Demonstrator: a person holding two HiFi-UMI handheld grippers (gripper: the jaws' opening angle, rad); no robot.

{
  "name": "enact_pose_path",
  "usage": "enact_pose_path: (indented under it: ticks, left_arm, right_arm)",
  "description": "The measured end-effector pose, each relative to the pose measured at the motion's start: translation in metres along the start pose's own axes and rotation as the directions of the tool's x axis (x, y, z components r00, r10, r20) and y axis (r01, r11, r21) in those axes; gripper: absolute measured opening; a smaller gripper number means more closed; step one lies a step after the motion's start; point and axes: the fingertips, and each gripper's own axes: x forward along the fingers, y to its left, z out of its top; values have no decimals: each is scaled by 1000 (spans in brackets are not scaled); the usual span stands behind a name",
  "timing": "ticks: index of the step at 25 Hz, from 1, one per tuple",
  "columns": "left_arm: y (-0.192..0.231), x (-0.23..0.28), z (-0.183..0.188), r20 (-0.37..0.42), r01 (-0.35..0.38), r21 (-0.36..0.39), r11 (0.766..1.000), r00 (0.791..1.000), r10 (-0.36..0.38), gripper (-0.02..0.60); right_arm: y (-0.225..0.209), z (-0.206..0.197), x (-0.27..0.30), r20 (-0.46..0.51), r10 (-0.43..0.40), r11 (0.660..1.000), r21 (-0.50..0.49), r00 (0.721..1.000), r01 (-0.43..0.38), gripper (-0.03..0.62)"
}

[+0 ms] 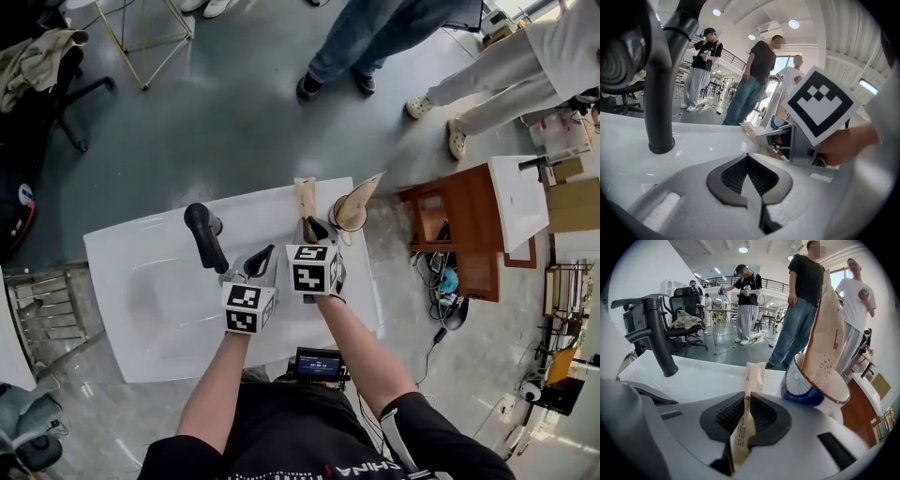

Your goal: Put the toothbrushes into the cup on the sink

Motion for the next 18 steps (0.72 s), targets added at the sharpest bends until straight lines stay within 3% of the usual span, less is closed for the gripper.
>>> enact_pose_path:
  ticks: [10,18]
  left_arm:
    - [-11,-3,5,5,11,15,1000,1000,-11,3]
    - [-22,-11,18,27,10,29,1000,1000,-11,2]
  right_arm:
    - [-4,6,-13,26,54,998,15,998,-54,15]
    - [5,15,-44,109,153,987,31,982,-157,14]
